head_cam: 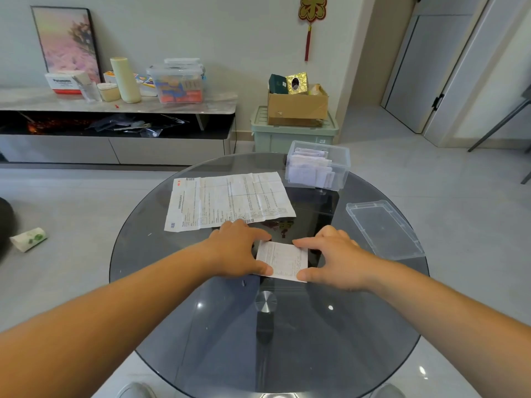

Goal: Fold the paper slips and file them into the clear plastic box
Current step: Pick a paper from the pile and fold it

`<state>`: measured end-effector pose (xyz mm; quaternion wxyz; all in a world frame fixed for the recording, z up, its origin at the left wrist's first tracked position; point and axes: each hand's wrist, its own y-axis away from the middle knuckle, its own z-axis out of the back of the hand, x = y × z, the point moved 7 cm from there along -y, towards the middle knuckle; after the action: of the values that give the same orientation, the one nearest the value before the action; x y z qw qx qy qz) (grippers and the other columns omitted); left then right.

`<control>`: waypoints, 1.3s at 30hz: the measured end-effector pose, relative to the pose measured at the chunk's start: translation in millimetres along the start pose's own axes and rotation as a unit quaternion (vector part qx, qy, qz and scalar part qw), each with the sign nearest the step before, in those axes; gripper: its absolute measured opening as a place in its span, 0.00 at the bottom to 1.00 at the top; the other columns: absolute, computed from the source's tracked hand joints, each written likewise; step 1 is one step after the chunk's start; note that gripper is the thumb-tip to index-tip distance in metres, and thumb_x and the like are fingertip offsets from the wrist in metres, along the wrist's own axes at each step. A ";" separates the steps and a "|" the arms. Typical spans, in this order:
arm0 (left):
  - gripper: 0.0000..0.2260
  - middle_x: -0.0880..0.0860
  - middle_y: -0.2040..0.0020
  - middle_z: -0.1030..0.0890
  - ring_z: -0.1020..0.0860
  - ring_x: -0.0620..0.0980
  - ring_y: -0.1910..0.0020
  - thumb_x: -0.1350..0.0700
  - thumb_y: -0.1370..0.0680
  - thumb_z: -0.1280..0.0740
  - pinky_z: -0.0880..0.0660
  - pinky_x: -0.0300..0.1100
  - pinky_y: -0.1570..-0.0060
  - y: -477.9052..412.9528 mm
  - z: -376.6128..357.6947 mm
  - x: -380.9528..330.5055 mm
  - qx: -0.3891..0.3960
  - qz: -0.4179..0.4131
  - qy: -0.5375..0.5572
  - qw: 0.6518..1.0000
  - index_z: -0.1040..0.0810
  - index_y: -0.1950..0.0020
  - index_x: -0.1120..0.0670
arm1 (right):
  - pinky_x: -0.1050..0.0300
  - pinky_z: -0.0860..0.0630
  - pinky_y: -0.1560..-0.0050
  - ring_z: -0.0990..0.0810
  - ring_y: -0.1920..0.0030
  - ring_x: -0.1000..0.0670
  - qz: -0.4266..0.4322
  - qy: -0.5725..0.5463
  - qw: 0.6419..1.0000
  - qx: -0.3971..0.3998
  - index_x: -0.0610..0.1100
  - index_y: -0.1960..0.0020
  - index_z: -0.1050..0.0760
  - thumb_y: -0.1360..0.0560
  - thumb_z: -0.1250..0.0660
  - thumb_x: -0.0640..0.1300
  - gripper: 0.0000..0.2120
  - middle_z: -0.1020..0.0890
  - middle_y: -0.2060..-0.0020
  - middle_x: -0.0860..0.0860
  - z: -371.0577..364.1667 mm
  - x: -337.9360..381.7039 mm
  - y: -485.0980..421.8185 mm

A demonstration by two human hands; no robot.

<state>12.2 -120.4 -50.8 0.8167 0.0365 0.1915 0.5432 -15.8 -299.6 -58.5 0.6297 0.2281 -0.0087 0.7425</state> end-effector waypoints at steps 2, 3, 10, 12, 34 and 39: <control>0.31 0.51 0.37 0.27 0.27 0.53 0.39 0.40 0.28 0.25 0.25 0.48 0.39 -5.2 4.5 -4.0 0.013 -0.017 0.007 1.000 0.29 0.27 0.46 | 0.48 0.33 0.31 0.38 0.33 0.48 0.011 0.014 1.000 0.005 0.63 0.23 0.39 0.25 0.31 0.62 0.33 0.36 0.37 0.54 1.9 1.2 1.4; 0.31 0.51 0.37 0.25 0.26 0.53 0.40 0.41 0.29 0.24 0.24 0.47 0.40 -8.3 6.4 -6.1 0.014 -0.025 0.005 1.000 0.27 0.29 0.48 | 0.49 0.33 0.32 0.38 0.33 0.48 0.014 0.018 1.000 0.006 0.63 0.23 0.40 0.25 0.32 0.63 0.33 0.36 0.38 0.54 3.0 1.9 2.6; 0.26 0.48 0.41 0.21 0.23 0.49 0.46 0.43 0.32 0.21 0.22 0.44 0.44 -17.9 11.5 -13.7 -0.005 -0.029 0.007 1.000 0.22 0.38 0.50 | 0.51 0.35 0.31 0.38 0.36 0.50 0.031 0.032 0.999 0.012 0.63 0.22 0.41 0.24 0.33 0.63 0.33 0.37 0.39 0.55 4.5 3.9 4.4; 0.23 0.47 0.44 0.21 0.23 0.48 0.49 0.45 0.31 0.20 0.22 0.44 0.44 -18.7 10.6 -14.4 0.000 -0.022 0.019 1.000 0.24 0.42 0.49 | 0.52 0.35 0.32 0.39 0.36 0.50 0.033 0.026 0.999 0.012 0.62 0.23 0.40 0.24 0.33 0.62 0.33 0.37 0.40 0.55 4.9 4.7 4.0; 0.11 0.44 0.55 0.17 0.19 0.44 0.58 0.47 0.29 0.21 0.24 0.34 0.58 -23.6 3.6 -12.1 0.074 -0.034 0.079 0.994 0.20 0.55 0.50 | 0.57 0.20 0.50 0.22 0.51 0.56 0.089 -0.083 0.992 0.045 0.57 0.44 0.30 0.33 0.20 0.51 0.24 0.25 0.49 0.60 9.4 32.3 -6.0; 0.11 0.47 0.53 0.18 0.19 0.46 0.54 0.48 0.28 0.22 0.19 0.44 0.49 -25.2 19.2 -19.0 0.029 -0.068 0.110 0.991 0.23 0.56 0.49 | 0.54 0.19 0.47 0.20 0.50 0.55 0.092 -0.121 0.987 0.044 0.57 0.43 0.25 0.26 0.27 0.56 0.14 0.21 0.50 0.58 17.2 29.4 -18.2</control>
<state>34.6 -144.9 -34.7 0.8245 -0.0130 0.2978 0.4810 3.9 -273.7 -37.8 0.5423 0.3425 -0.0730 0.7637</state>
